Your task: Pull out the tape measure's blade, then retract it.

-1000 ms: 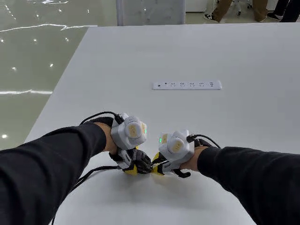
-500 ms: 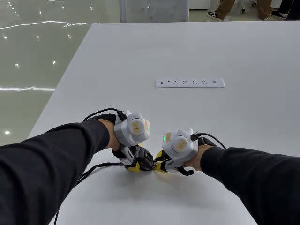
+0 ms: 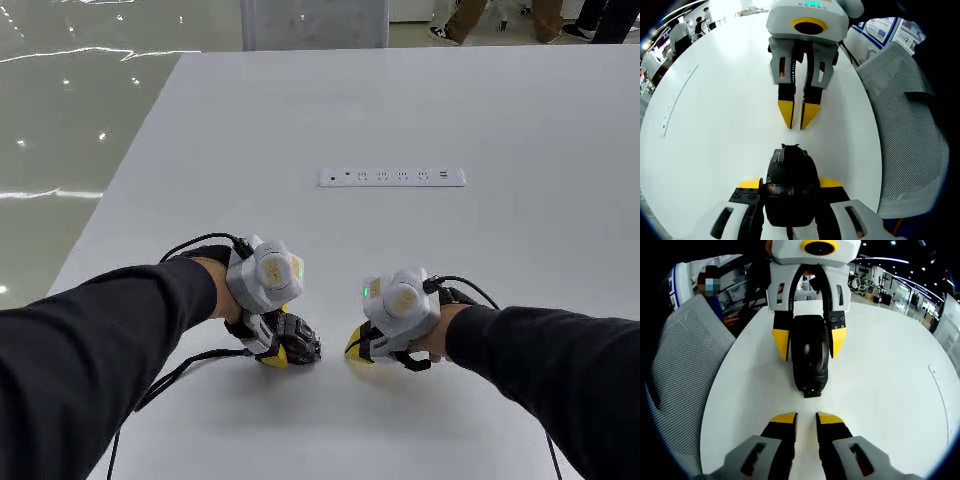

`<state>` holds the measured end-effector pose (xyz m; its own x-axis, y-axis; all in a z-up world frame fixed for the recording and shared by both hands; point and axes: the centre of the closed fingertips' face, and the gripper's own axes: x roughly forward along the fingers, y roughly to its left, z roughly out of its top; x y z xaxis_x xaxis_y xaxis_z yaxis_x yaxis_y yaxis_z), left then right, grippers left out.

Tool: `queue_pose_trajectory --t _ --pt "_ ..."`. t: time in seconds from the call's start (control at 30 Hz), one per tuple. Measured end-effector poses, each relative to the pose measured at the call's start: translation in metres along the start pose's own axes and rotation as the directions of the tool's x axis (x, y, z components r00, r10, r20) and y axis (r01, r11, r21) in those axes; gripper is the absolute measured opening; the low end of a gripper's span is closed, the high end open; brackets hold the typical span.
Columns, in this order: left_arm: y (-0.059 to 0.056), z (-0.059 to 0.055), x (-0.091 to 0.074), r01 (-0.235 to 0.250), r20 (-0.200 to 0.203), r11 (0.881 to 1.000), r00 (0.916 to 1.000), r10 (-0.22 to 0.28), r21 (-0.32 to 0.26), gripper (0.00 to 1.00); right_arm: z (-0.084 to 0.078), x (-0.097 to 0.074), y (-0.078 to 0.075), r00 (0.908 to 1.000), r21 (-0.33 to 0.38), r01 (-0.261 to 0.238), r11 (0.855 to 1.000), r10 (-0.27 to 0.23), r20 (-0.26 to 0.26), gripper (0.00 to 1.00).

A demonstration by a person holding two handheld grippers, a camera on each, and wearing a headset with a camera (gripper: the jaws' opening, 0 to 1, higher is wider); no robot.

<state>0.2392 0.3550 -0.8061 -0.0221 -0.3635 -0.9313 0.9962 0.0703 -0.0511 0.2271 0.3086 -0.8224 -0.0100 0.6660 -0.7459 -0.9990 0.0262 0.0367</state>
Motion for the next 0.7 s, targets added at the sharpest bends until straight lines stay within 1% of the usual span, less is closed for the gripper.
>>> queue_pose_trajectory --t 0.03,0.07,0.1,0.13,0.17,0.2,0.23,0.27,0.33,0.37,0.4,0.47,0.5,0.53,0.57,0.6,0.67,0.7 --pt "0.000 0.000 0.000 0.002 -0.003 1.000 1.0000 -0.002 0.002 0.36 0.007 0.004 0.004 0.9999 0.009 -0.005 1.000 0.005 0.016 0.18" --pt "0.000 0.000 0.000 0.001 -0.004 1.000 1.0000 -0.001 0.005 0.36 0.009 0.007 0.002 0.9998 0.001 0.002 1.000 -0.002 0.020 0.19" --pt "-0.001 0.000 0.001 0.001 -0.006 1.000 1.0000 -0.001 0.009 0.36 0.012 0.008 -0.005 0.9991 -0.038 0.038 0.999 -0.037 0.021 0.16" --pt "-0.001 0.000 0.000 0.001 -0.004 1.000 1.0000 0.000 0.010 0.36 0.018 0.009 -0.007 0.9982 -0.039 0.049 0.998 -0.047 0.038 0.15" --pt "-0.001 0.000 0.000 0.001 0.000 1.000 1.0000 -0.001 0.011 0.36 0.023 0.009 -0.006 0.9977 -0.041 0.045 0.998 -0.043 0.052 0.14" --pt "-0.001 0.000 0.000 0.003 0.003 1.000 1.0000 -0.003 0.013 0.36 0.022 0.009 -0.010 0.9977 -0.052 0.059 0.997 -0.058 0.035 0.14" --pt "-0.001 0.000 -0.001 0.002 0.004 1.000 1.0000 -0.002 0.012 0.36 0.022 0.010 -0.009 0.9978 -0.059 0.054 0.997 -0.052 0.040 0.15" --pt "-0.001 0.000 -0.001 0.003 0.004 1.000 1.0000 -0.003 0.012 0.36 0.022 0.011 -0.010 0.9986 -0.057 0.045 0.997 -0.043 0.032 0.16" --pt "-0.001 0.000 -0.001 0.002 0.003 1.000 1.0000 -0.002 0.013 0.36 0.023 0.013 -0.006 0.9992 -0.063 0.024 0.998 -0.022 0.033 0.14" --pt "-0.001 0.000 -0.001 0.002 0.003 1.000 1.0000 -0.002 0.014 0.36 0.024 0.015 -0.008 0.9991 -0.061 0.030 0.998 -0.028 0.033 0.13" --pt "-0.001 0.000 -0.001 0.001 0.004 1.000 1.0000 -0.001 0.012 0.36 0.023 0.014 -0.008 0.9993 -0.085 0.030 0.996 -0.028 0.025 0.13" --pt "-0.001 0.000 -0.001 -0.001 0.003 1.000 1.0000 0.001 0.009 0.36 0.022 0.013 -0.009 0.9989 -0.072 0.026 0.997 -0.023 0.040 0.11" --pt "-0.001 0.000 -0.001 -0.002 0.003 1.000 1.0000 0.001 0.009 0.36 0.022 0.013 -0.010 0.9987 -0.044 0.028 0.999 -0.026 0.044 0.09" --pt "-0.001 0.000 -0.002 -0.002 0.004 1.000 1.0000 0.002 0.009 0.36 0.022 0.013 -0.010 0.9990 -0.014 0.027 1.000 -0.027 0.036 0.08" --pt "-0.001 0.000 -0.002 -0.002 0.005 1.000 1.0000 0.001 0.008 0.36 0.023 0.014 -0.010 0.9992 -0.031 0.030 0.999 -0.029 0.029 0.07" --pt "-0.002 0.000 -0.002 0.000 0.005 1.000 1.0000 0.000 0.011 0.36 0.023 0.013 -0.008 0.9993 -0.065 0.036 0.997 -0.036 0.006 0.07" --pt "-0.002 0.000 -0.002 0.001 0.005 1.000 1.0000 -0.001 0.013 0.36 0.023 0.013 -0.007 0.9989 -0.087 0.046 0.995 -0.046 -0.004 0.07" --pt "-0.002 0.000 -0.002 0.002 0.006 1.000 1.0000 -0.002 0.016 0.36 0.022 0.013 -0.008 0.9991 -0.076 0.043 0.996 -0.043 0.000 0.06"
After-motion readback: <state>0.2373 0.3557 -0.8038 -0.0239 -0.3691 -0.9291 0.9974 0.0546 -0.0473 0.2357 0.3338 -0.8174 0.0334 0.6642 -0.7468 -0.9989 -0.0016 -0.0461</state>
